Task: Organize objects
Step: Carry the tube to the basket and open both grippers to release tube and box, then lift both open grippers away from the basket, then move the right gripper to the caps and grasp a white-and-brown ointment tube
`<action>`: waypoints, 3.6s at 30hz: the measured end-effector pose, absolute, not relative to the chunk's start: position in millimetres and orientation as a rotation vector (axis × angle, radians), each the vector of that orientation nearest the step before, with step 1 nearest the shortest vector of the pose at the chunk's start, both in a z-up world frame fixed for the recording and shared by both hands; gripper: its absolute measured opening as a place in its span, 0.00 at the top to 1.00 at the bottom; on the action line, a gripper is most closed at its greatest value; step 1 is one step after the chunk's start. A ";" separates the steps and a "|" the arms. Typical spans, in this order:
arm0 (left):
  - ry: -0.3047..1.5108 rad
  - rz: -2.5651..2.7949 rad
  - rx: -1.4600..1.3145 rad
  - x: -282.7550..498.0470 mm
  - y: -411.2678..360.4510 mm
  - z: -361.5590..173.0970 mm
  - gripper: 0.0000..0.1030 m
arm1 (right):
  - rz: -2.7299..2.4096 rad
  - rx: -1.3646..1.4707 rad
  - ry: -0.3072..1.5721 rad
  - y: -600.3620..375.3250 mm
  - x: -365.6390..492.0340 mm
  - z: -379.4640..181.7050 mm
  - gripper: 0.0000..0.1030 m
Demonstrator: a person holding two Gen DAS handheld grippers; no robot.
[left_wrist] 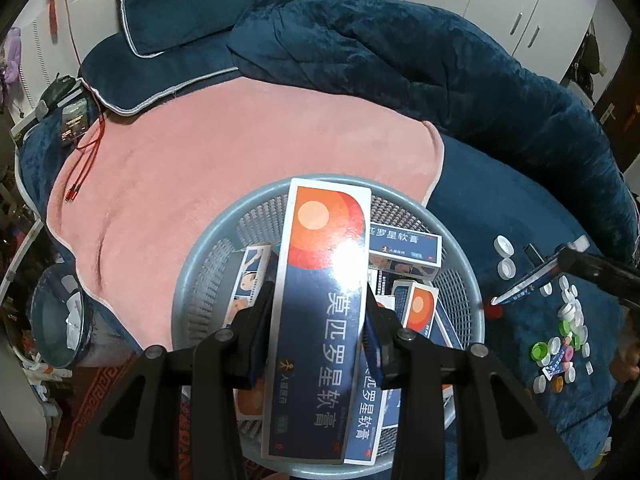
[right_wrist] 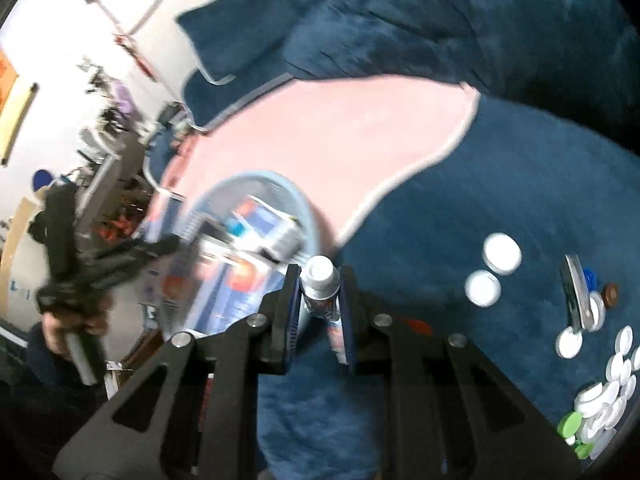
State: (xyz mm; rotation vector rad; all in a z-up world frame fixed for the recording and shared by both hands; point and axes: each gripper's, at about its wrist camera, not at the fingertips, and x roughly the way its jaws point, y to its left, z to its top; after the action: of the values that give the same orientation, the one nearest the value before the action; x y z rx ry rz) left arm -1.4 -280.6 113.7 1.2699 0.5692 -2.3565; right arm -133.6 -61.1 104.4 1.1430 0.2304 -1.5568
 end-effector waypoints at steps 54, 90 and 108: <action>0.599 -2.280 1.299 -7.9 -301.6 104.0 0.07 | -1.638 1.306 0.055 -54.1 -110.5 92.6 0.07; 0.998 -2.436 1.307 -76.6 -266.3 84.8 0.07 | -1.677 1.339 0.045 -27.1 -122.2 90.1 0.06; 0.357 -2.516 1.239 -71.4 -186.8 141.9 0.01 | -1.889 1.376 0.084 15.2 -157.4 85.0 0.00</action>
State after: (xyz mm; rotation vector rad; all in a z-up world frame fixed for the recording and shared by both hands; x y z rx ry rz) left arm -71.4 -186.8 141.9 1.2388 0.3571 -2.5164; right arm -157.4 15.2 85.0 1.3757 0.0836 -1.8890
